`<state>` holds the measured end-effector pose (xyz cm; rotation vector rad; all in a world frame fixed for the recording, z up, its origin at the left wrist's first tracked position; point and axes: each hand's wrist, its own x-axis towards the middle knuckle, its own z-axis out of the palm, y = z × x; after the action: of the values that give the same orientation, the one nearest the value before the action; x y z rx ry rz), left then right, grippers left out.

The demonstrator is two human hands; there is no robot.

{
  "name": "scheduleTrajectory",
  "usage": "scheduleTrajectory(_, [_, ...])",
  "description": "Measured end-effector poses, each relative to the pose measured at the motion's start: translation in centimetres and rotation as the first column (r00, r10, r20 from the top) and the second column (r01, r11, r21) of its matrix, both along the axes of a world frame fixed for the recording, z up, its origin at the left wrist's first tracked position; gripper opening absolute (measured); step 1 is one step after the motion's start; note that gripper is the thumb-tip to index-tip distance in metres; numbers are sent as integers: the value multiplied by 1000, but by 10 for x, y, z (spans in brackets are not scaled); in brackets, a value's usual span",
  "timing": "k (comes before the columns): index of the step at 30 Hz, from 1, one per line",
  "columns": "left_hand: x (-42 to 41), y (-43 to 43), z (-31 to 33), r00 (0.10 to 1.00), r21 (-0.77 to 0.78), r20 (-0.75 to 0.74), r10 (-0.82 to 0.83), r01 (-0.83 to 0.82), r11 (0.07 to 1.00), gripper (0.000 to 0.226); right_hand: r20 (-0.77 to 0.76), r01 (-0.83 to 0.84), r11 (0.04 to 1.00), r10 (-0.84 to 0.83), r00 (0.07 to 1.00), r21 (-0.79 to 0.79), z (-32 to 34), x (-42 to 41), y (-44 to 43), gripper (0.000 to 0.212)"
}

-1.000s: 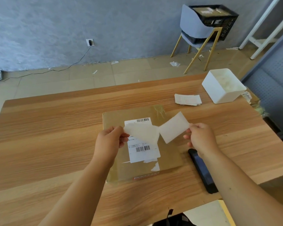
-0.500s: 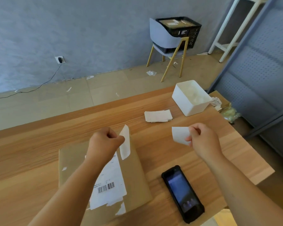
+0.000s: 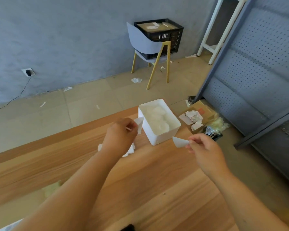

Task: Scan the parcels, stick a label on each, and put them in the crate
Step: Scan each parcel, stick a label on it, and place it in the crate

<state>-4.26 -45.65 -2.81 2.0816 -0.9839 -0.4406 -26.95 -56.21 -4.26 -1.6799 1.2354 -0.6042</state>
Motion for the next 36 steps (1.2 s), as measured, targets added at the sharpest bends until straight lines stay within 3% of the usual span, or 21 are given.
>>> scheduleTrajectory(6, [-5, -92, -18, 969, -31, 232, -80, 89, 996, 14, 11, -7, 1000, 7, 1000, 7, -15, -8, -56, 21])
scheduleTrajectory(9, [-3, -122, -37, 937, 156, 301, -174, 132, 979, 21, 18, -15, 1000, 15, 1000, -3, -25, -9, -73, 22])
scheduleTrajectory(12, [-2, -136, -53, 871, 417, 340, -355, 199, 887, 28, 30, -17, 1000, 17, 999, 2, -35, -11, -81, 22])
scheduleTrajectory(15, [-2, -131, -65, 808, 495, 388, -444, 224, 839, 30, 24, -42, 999, 42, 999, 19, -41, -15, -80, 20])
scheduleTrajectory(17, [-4, -120, -67, 813, 481, 393, -430, 216, 849, 31, 30, -49, 999, 49, 998, 21, -42, -18, -77, 17])
scheduleTrajectory(20, [-8, -99, -59, 907, 309, 303, -293, 197, 930, 28, 79, -41, 999, 41, 996, 2, -37, -19, -65, 13])
scheduleTrajectory(24, [-25, -54, -43, 980, 92, 51, -192, 187, 978, 15, 189, -96, 995, 91, 978, 19, -26, -15, -31, 19])
scheduleTrajectory(27, [-48, -8, -38, 981, 97, -156, -114, 130, 987, 25, 263, -205, 978, 185, 947, 49, -24, -9, 3, 26])
scheduleTrajectory(31, [-67, 51, -36, 893, 140, -450, 8, 62, 988, 37, 293, -364, 931, 341, 893, 24, -22, 3, 57, 30])
scheduleTrajectory(36, [-55, 122, -32, 890, 129, -452, 57, 2, 992, 21, 272, -477, 878, 449, 851, 45, -18, 21, 123, 29])
